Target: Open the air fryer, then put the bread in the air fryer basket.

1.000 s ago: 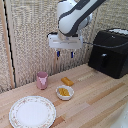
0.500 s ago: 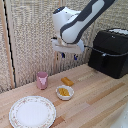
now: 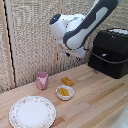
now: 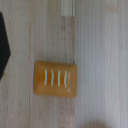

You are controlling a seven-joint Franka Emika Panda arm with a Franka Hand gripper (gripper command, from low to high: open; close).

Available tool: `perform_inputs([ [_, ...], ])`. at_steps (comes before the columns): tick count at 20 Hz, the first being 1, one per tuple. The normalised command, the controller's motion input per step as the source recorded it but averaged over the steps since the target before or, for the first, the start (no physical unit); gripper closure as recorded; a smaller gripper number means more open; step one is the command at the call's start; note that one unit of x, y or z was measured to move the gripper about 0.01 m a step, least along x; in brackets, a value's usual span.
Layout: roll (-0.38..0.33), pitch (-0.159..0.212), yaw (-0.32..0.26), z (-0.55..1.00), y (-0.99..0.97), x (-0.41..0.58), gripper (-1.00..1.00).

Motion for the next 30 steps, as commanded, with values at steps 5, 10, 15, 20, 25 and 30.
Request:
perform_inputs([
  [5,-0.375,-0.15,-0.022,-0.05,-0.12,0.002,-1.0],
  [10,-0.352,-0.062,0.023,-0.37,-0.21,0.002,-1.0],
  [15,-0.234,-0.05,0.05,-0.52,-0.31,0.0,-1.0],
  [20,-0.186,-0.076,0.095,-0.33,-0.39,-0.043,-1.0],
  [25,-0.043,-0.146,0.124,-0.14,-0.58,-0.154,-1.0],
  [30,-0.015,-0.154,0.121,-0.17,-0.62,-0.204,-1.0],
])
